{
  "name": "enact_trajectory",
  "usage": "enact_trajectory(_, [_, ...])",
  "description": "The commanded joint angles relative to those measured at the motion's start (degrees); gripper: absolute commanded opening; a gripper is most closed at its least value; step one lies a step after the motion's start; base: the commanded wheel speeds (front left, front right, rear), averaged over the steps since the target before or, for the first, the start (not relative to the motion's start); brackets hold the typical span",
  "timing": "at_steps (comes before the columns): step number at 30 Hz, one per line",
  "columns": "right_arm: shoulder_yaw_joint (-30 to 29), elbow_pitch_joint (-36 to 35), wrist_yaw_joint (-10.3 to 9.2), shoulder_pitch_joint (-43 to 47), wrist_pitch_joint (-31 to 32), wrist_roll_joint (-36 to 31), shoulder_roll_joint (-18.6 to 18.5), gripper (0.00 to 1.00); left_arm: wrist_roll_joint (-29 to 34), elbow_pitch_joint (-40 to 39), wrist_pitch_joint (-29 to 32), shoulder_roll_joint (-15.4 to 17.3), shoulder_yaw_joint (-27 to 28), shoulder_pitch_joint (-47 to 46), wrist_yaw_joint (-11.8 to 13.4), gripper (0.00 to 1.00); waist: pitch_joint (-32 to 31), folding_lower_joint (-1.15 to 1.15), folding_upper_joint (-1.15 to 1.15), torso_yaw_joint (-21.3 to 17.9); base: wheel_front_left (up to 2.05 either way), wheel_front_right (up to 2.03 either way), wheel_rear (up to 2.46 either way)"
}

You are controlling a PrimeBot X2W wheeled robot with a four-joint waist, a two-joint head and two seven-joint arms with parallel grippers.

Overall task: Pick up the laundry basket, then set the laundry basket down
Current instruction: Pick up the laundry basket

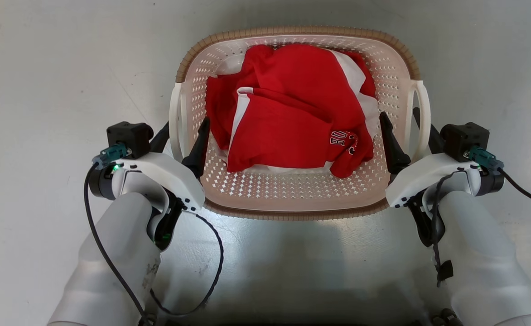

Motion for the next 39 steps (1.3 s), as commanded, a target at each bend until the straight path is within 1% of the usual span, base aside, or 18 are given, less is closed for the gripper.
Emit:
enact_trajectory(1, [1.56, -0.23, 0.35, 0.59, -0.78, 0.32, 0.73, 1.0, -0.83, -0.25, -0.29, 1.94, 0.83, 0.51, -0.14, 1.0, 0.0, 0.0, 0.0, 0.05, 0.0, 0.0, 0.0])
enact_trajectory(2, [1.69, -0.03, 0.35, 0.45, -0.78, 0.36, 0.73, 1.0, -1.17, -0.07, -0.29, 1.98, 0.5, 0.39, -0.14, 0.9, 0.0, 0.0, 0.0, 0.09, 0.0, 0.0, 0.0])
enact_trajectory(3, [1.81, 0.23, 0.35, 0.29, -0.78, 0.42, 0.73, 1.0, -1.58, 0.18, -0.29, 1.99, 0.14, 0.29, -0.14, 0.57, -0.02, 0.0, 0.0, 0.11, 0.0, 0.0, 0.0])
enact_trajectory(4, [1.95, 0.56, 0.35, 0.15, -0.78, 0.55, 0.73, 0.79, -2.02, 0.42, -0.29, 2.0, -0.25, 0.19, -0.14, 0.24, -0.05, 0.0, 0.0, 0.13, 0.0, 0.0, 0.0])
enact_trajectory(5, [2.11, 0.84, 0.35, 0.0, -0.78, 0.67, 0.73, 0.46, -2.42, 0.67, -0.29, 2.06, -0.65, 0.09, -0.14, 0.0, -0.08, 0.0, 0.0, 0.14, 0.0, 0.0, 0.0])
enact_trajectory(6, [2.32, 1.06, 0.35, -0.16, -0.78, 0.76, 0.73, 0.27, -2.81, 0.9, -0.29, 2.13, -1.08, -0.03, -0.14, 0.0, -0.12, 0.0, 0.0, 0.12, 0.0, 0.0, 0.0])
enact_trajectory(7, [2.52, 1.23, 0.35, -0.31, -0.78, 0.79, 0.73, 0.0, -3.18, 1.08, -0.29, 2.2, -1.45, -0.14, -0.14, 0.0, -0.18, 0.0, 0.0, 0.12, 0.0, 0.0, 0.0])
enact_trajectory(13, [3.33, 2.32, 0.35, -0.54, -0.78, 1.64, 0.73, 0.0, -4.97, 1.97, -0.29, 2.61, -3.13, -0.3, -0.14, 0.0, -1.39, 0.0, 0.0, 0.06, 0.0, 0.0, 0.0])
enact_trajectory(22, [5.3, 2.77, 0.35, 0.1, -0.78, 3.74, 0.73, 0.0, -6.72, 3.94, -0.29, 2.99, -5.08, -0.13, -0.14, 0.0, -5.81, 0.0, 0.0, -0.86, 0.0, 0.0, 0.0])
enact_trajectory(28, [8.54, 4.59, 0.35, 0.98, -0.78, 7.22, 0.73, 0.0, -9.03, 6.94, -0.29, 3.18, -7.7, -0.13, -0.14, 0.0, -11.26, 0.0, 0.0, -2.02, 0.0, 0.0, 0.0])
enact_trajectory(29, [9.42, 5.28, 0.35, 1.25, -0.78, 8.29, 0.73, 0.0, -10.02, 7.54, -0.29, 3.42, -8.67, -0.13, -0.14, 0.0, -13.26, 0.0, 0.0, -2.39, 0.0, 0.0, 0.0])
enact_trajectory(32, [11.79, 6.83, 0.35, 1.74, -0.78, 10.06, 0.73, 0.0, -11.27, 8.16, -0.29, 3.92, -9.82, 0.72, -0.14, 0.0, -16.45, 0.0, 0.0, -3.04, 0.0, 0.0, 0.0])
enact_trajectory(35, [13.95, 9.03, 0.35, 2.01, -0.78, 12.24, 0.73, 0.0, -13.02, 9.76, -0.29, 3.82, -11.8, 1.89, -0.14, 0.0, -19.86, 0.0, 0.0, -3.75, 0.0, 0.0, 0.0])
enact_trajectory(39, [17.5, 12.94, 0.35, 1.76, -0.78, 15.54, 0.73, 0.0, -15.91, 11.98, 1.18, 3.4, -14.57, 2.9, -0.14, 0.0, -24.64, 0.0, 0.0, -4.21, 0.0, 0.0, 0.0])
